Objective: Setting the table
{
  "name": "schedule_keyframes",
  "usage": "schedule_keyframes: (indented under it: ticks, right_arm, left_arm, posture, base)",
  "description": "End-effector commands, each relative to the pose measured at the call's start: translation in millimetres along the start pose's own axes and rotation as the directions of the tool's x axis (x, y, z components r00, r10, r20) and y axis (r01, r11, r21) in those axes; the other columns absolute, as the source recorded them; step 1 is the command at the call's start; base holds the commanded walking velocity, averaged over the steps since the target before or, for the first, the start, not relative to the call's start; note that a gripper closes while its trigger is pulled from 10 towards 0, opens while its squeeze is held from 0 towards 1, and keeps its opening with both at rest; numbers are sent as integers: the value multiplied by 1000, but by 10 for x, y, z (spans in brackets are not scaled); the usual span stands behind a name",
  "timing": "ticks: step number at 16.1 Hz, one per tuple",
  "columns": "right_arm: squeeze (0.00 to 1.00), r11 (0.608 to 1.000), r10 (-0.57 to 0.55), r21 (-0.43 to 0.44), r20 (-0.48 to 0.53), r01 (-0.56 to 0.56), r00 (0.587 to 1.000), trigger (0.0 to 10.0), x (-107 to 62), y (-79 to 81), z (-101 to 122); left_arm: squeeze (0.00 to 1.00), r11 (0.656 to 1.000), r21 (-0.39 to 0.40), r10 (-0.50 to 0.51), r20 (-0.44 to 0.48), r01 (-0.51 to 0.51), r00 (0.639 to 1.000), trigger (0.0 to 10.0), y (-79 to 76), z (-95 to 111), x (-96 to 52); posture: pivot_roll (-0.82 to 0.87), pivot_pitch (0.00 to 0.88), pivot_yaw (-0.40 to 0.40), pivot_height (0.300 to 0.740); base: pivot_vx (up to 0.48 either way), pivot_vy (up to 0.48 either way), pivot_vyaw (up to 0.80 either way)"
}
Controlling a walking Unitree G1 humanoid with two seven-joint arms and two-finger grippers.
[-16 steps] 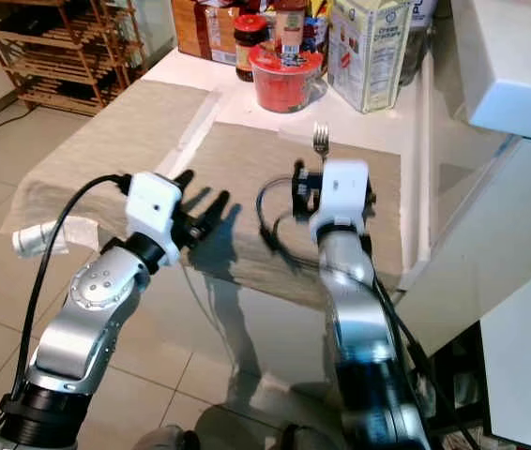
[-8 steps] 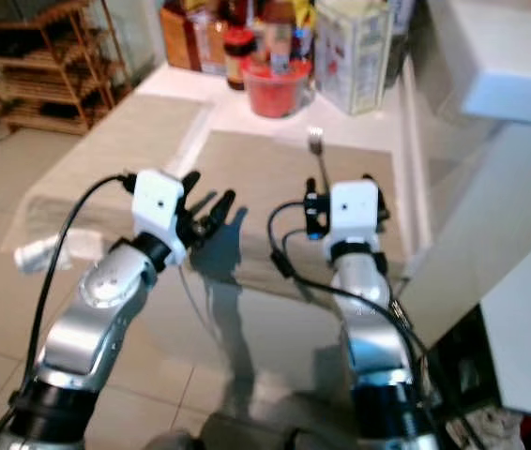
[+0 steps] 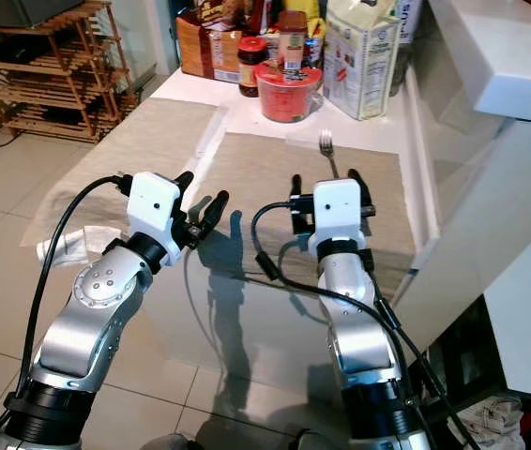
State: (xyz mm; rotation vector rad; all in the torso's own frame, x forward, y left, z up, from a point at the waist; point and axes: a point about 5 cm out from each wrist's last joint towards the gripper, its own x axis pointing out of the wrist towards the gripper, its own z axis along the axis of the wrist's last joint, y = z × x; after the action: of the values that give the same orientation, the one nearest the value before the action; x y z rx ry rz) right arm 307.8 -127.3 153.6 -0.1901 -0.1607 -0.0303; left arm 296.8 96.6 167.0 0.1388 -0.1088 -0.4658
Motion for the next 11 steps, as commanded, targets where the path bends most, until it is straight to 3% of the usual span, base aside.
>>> schedule_keyframes:
  ticks: [1,3,10,11]
  right_arm:
    - [0,1000,-14,-4,4,14,1000,10000,46,-22,16]
    - [0,1000,-12,-4,6,12,1000,10000,78,-22,19]
    - [0,999,-23,45,-18,24,1000,10000,184,3,-13]
    - [0,999,-4,49,-44,6,999,10000,201,35,-43]
  left_arm:
    - [0,1000,9,-14,22,14,1000,10000,-22,55,30]
    - [0,1000,9,-19,25,19,1000,10000,-37,61,35]
    - [0,1000,16,-27,29,26,999,10000,-28,74,30]
    - [0,1000,20,-14,26,13,1000,10000,-15,64,22]
  posture:
    - [9,40,33,740]
    - [11,39,32,740]
    - [19,45,32,740]
    - [26,45,31,740]
  base:
    - [0,0,0]
    - [169,0,0]
    - [469,0,0]
    - [0,0,-631]
